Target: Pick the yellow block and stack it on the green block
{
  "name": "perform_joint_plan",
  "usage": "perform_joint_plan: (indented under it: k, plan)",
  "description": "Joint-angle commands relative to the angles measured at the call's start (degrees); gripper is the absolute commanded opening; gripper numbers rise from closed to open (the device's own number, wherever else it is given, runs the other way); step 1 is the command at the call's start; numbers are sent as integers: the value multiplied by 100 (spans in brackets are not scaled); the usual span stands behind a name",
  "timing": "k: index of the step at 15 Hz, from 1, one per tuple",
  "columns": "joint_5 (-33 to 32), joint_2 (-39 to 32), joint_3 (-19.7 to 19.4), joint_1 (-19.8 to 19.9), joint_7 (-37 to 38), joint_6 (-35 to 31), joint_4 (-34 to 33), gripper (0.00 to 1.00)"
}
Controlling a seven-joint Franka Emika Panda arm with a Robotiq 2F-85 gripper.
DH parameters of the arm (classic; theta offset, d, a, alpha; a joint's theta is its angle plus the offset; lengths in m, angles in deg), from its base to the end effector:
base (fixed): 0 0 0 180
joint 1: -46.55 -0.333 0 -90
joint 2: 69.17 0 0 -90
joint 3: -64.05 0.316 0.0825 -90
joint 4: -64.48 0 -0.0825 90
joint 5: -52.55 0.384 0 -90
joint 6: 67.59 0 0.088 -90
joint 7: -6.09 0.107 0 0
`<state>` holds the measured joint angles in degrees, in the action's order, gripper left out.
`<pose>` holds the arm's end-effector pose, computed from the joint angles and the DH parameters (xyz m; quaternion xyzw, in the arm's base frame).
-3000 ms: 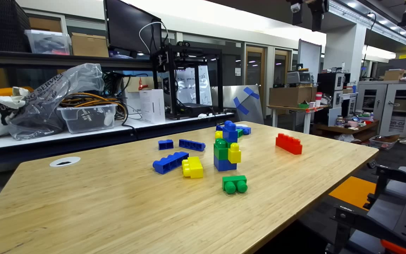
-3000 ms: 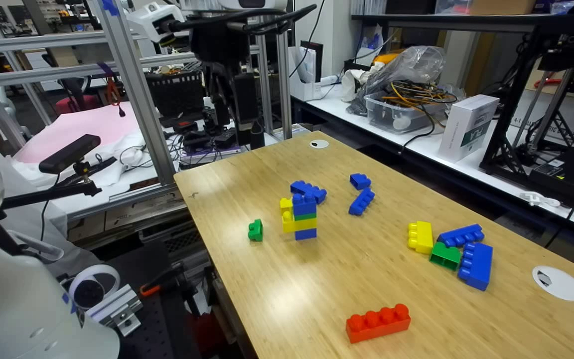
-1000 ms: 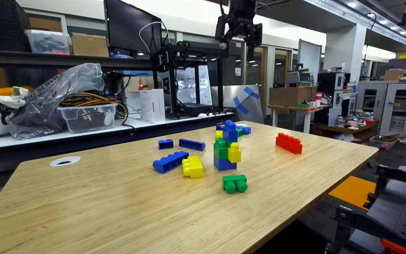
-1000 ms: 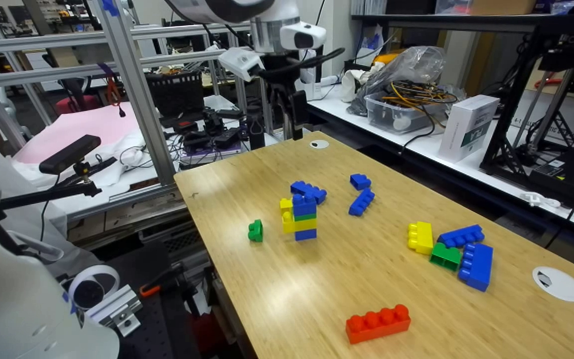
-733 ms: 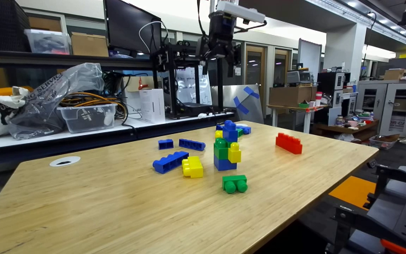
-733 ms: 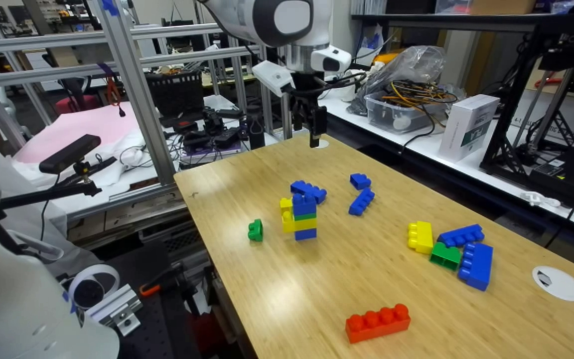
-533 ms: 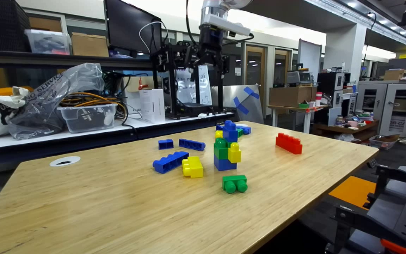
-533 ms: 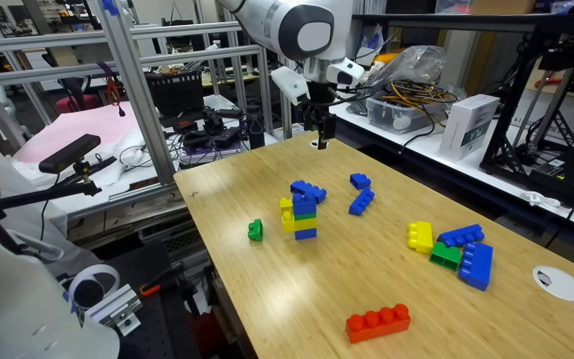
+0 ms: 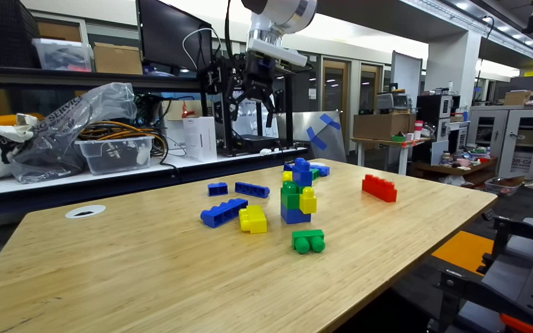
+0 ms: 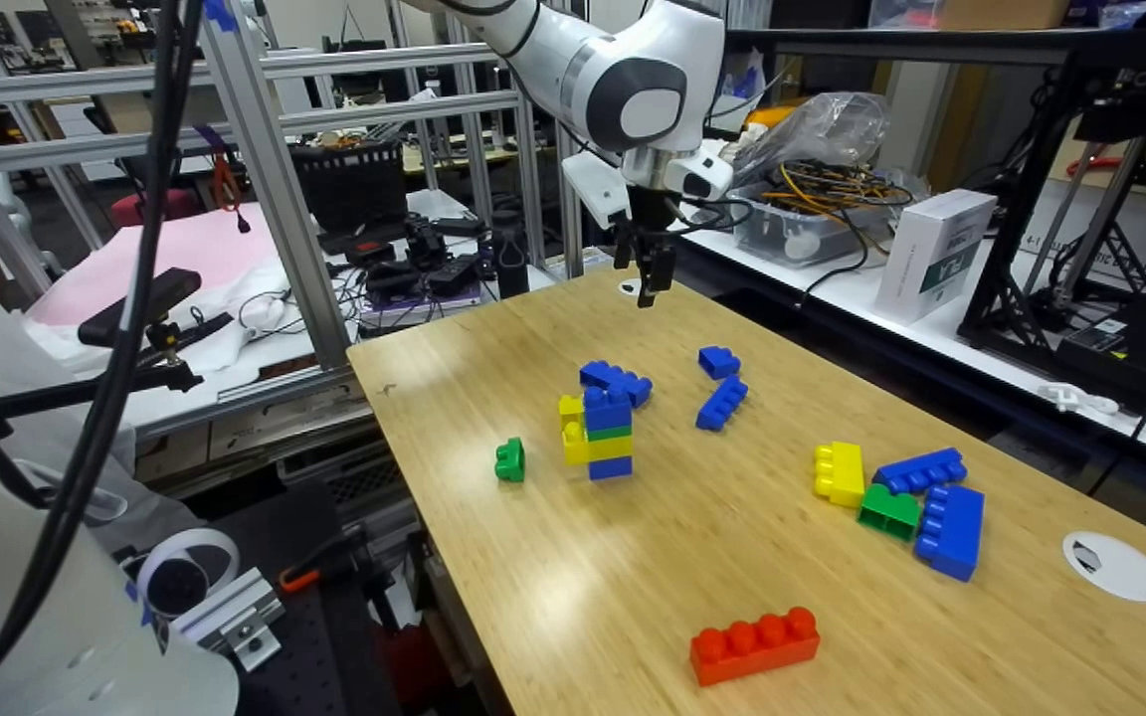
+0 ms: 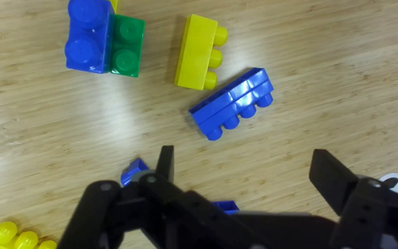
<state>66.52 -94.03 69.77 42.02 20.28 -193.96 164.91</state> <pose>0.6485 0.1197 0.3276 -0.9867 0.1098 0.0161 0.1187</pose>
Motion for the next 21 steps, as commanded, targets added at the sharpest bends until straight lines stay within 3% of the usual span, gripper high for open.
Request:
perform_joint_plan:
  k: [1,10,21]
  plan:
    - [24,4,-53,-44,-12,46,-22,100]
    - [86,-180,-11,24,-284,147,-33,100]
    - [285,-1177,19,17,-239,11,-347,100]
